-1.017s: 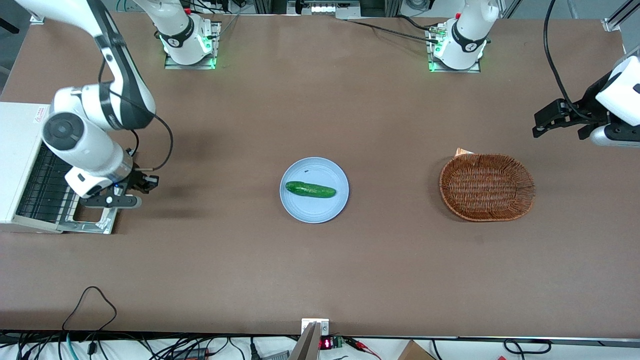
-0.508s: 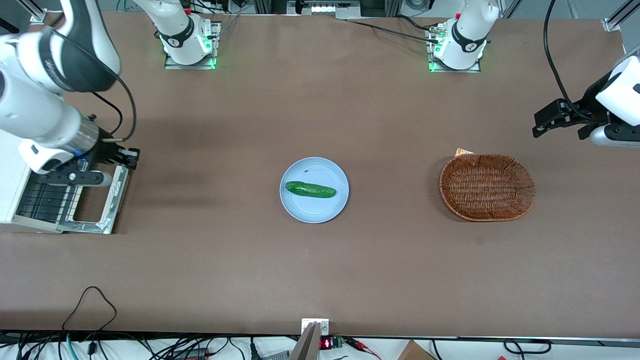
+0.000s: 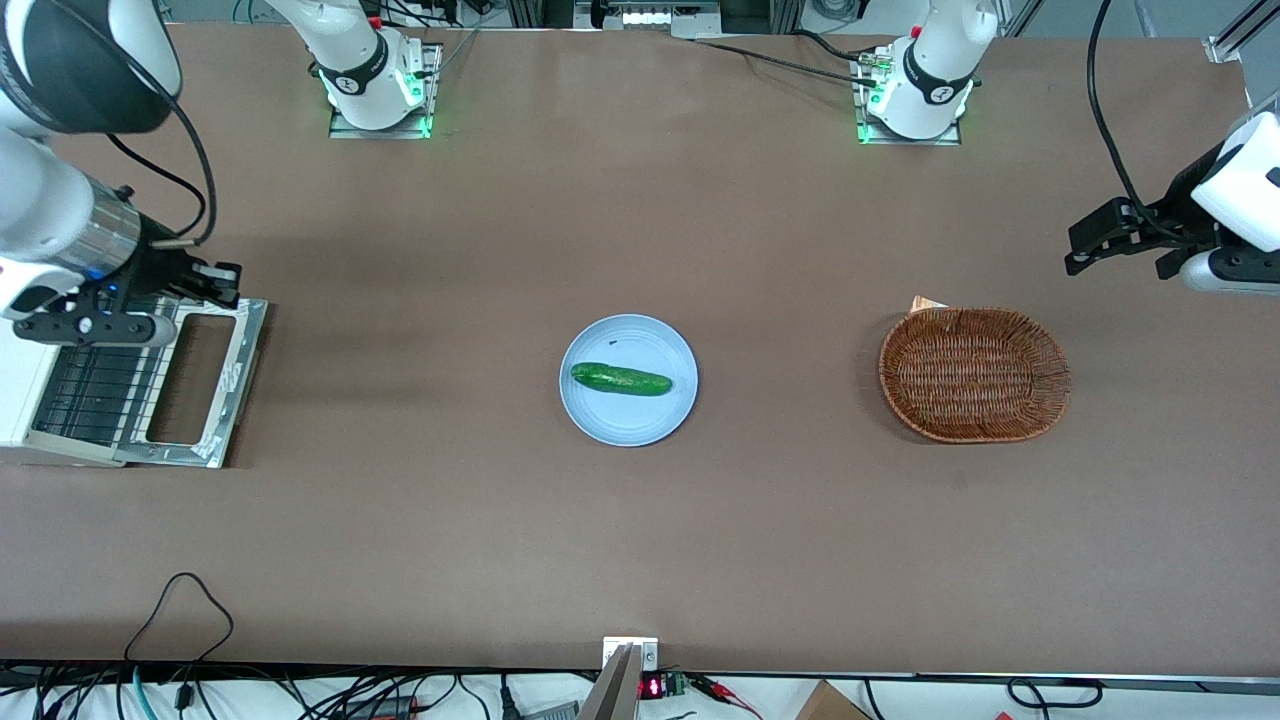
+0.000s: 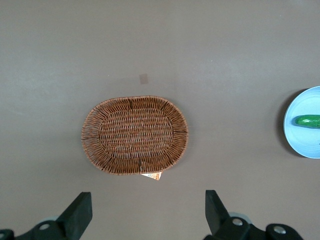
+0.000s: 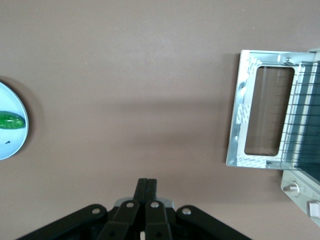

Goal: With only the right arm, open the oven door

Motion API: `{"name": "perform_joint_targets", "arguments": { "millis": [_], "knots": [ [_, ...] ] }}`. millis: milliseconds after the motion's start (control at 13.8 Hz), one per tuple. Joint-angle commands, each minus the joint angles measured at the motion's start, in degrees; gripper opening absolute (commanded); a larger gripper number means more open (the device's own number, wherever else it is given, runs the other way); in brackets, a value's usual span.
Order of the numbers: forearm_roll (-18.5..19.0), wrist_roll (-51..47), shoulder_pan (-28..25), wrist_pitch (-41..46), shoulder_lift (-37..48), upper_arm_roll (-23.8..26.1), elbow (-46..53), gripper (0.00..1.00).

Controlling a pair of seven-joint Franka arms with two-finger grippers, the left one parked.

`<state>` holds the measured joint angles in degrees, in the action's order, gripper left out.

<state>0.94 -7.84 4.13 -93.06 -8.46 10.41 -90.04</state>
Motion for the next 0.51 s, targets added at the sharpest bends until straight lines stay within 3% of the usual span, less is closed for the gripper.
{"name": "perform_joint_targets", "arguments": {
  "millis": [0,145,218,291,436],
  "knots": [
    [-0.9,2.2,-1.1,2.9,0.2,-1.1,1.7,0.17],
    [-0.6,2.7,-1.2,4.3,0.3,-1.2,2.6,0.57],
    [-0.3,2.7,-1.3,4.5,0.3,-1.1,2.8,0.85],
    [-0.3,2.7,-1.3,4.5,0.3,-1.2,2.8,0.99],
    [-0.5,4.9,-1.3,4.5,0.3,-1.4,2.9,0.99]
  ]
}}
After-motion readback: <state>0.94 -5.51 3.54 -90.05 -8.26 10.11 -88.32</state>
